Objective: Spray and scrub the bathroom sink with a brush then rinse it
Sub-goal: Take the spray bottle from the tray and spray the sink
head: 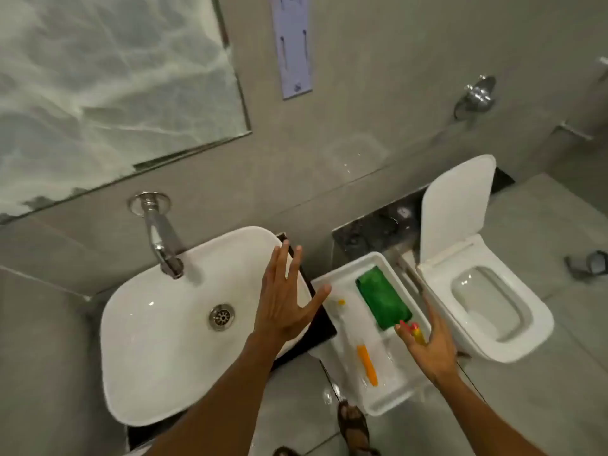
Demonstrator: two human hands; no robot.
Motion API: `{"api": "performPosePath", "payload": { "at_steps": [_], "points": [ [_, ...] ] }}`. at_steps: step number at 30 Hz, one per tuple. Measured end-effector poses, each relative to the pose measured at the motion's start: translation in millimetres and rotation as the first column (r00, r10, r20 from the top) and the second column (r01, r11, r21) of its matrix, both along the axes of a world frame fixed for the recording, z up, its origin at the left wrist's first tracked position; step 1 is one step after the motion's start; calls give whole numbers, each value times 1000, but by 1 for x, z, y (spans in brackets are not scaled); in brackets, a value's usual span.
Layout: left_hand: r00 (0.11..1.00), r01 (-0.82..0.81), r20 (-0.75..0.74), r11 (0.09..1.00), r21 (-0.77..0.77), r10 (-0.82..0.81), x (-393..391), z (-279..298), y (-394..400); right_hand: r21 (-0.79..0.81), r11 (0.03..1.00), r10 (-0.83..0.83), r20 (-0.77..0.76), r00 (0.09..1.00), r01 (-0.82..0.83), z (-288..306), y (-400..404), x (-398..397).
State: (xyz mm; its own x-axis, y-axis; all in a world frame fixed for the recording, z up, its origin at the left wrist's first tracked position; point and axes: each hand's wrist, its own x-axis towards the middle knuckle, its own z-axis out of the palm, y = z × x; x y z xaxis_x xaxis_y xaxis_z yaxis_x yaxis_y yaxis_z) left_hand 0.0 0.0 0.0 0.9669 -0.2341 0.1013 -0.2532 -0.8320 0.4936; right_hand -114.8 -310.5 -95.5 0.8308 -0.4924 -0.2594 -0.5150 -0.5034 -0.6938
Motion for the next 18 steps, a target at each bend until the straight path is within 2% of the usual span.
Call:
{"api": "performPosePath", "payload": {
  "at_steps": [1,5,8,12,15,18],
  "points": [
    [999,24,-39,1000,3,-23,0,-8,-5,19,998,-55,-18,998,55,-10,-3,-4],
    [994,69,-85,994,86,-62,-12,-48,-13,294,921,-244,-72,967,254,-48,-7,-27],
    [991,107,-91,987,119,-97,-17,-69,-16,412,853,-304,-109,946,321,-74,-3,-34],
    [995,93,-56,978,186,-85,-17,-76,-19,350,809,-436,-182,881,473,-116,11,-41],
    [995,93,-67,962,258,-79,-16,-74,-20,335,786,-519,-101,849,520,-134,19,-37],
    [993,106,-83,958,265,-87,-17,-70,-21,367,809,-506,38,862,459,-141,16,-16]
  ]
}}
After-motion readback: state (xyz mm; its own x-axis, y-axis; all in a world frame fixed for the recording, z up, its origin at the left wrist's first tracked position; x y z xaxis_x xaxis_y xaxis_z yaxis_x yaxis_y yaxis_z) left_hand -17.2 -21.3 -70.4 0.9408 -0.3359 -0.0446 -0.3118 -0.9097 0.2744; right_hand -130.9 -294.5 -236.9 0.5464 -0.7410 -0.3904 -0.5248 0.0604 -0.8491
